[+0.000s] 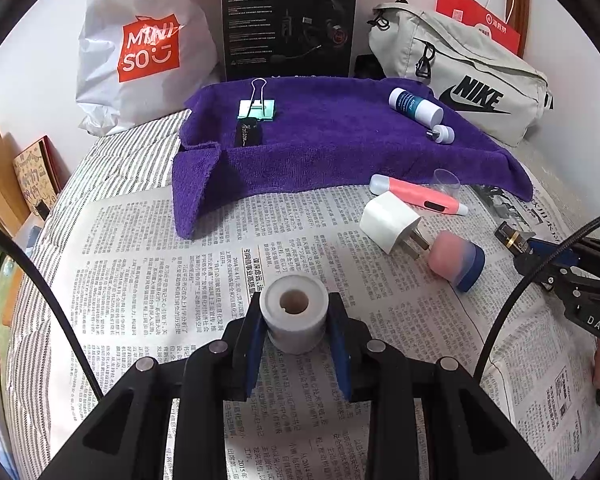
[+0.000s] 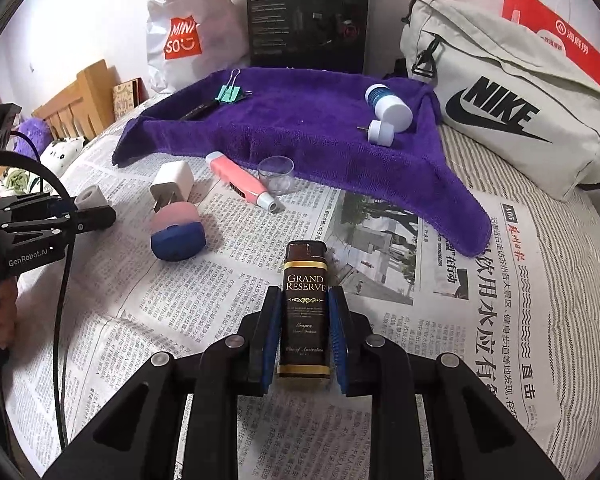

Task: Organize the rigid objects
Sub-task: 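Carry the lighter toward the towel with the right while the left carries the tape roll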

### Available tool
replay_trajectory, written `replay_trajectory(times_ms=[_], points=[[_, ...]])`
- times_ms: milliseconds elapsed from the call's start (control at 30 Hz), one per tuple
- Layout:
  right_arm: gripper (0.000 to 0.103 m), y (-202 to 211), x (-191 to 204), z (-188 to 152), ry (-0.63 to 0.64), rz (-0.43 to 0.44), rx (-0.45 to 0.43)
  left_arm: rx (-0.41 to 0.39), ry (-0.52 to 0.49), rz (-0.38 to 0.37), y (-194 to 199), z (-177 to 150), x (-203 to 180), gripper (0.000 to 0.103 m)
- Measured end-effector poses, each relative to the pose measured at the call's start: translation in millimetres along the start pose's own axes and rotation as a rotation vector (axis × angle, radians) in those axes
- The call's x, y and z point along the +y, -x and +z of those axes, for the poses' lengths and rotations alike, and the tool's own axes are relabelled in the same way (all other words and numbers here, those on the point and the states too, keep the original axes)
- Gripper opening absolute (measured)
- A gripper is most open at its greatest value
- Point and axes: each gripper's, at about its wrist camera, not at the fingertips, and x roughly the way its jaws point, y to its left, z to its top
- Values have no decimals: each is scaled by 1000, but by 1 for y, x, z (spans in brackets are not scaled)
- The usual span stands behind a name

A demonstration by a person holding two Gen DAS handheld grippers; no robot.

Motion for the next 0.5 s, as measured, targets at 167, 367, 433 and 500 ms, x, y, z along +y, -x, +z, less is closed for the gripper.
replay_trajectory(times_ms=[167,367,433,500], points=[[25,0,-4,1,-19,24,-3,0,4,-6,0,0,1,28],[24,0,0,2,-4,10,20,1,8,-22,1,1,1,28],[24,1,-1,7,-6,26,63,3,-1,-19,2,1,0,28],[24,1,-3,10,-13,52,96,11,-9,-19,3,1,-1,28]])
